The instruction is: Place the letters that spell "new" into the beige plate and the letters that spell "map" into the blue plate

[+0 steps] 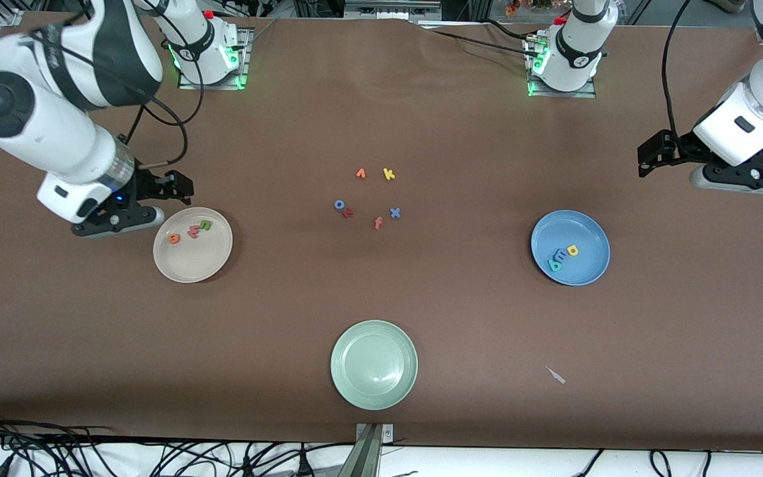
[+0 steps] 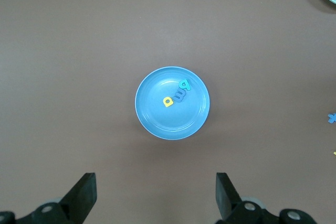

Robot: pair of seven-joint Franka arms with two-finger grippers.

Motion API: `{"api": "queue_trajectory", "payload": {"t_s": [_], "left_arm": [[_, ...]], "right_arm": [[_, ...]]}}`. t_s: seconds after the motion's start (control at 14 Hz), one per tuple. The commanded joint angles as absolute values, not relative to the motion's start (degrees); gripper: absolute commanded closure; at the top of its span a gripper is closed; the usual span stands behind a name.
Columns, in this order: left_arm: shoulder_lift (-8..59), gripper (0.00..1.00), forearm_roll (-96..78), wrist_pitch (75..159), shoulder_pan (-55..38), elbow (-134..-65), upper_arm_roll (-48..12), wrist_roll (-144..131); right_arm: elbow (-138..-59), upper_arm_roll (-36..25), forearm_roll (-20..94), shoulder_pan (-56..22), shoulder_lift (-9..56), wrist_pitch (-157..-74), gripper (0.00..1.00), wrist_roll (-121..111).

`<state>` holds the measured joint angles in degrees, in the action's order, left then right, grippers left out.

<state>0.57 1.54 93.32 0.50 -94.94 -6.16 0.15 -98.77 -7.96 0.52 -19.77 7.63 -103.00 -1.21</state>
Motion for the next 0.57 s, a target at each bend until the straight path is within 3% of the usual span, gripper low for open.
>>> {"api": "queue_trajectory", "payload": {"t_s": [0.0, 0.43, 0.5], "left_arm": [[1.0, 0.0, 0.1, 93.4, 0.2, -94.1, -5.9, -0.5], [1.0, 0.0, 0.0, 91.8, 0.4, -94.0, -5.7, -0.4], [1.1, 0.0, 0.0, 91.8, 0.3, -94.0, -5.7, -0.4]], "right_arm": [[-94.8, -8.4, 1.8, -19.6, 8.1, -99.4, 0.0, -1.8], [-93.5, -7.0, 1.6, -18.6, 6.8, -97.7, 0.0, -1.3], [-93.5, -3.2, 1.5, -14.6, 6.3, -97.4, 0.0, -1.4]]}}
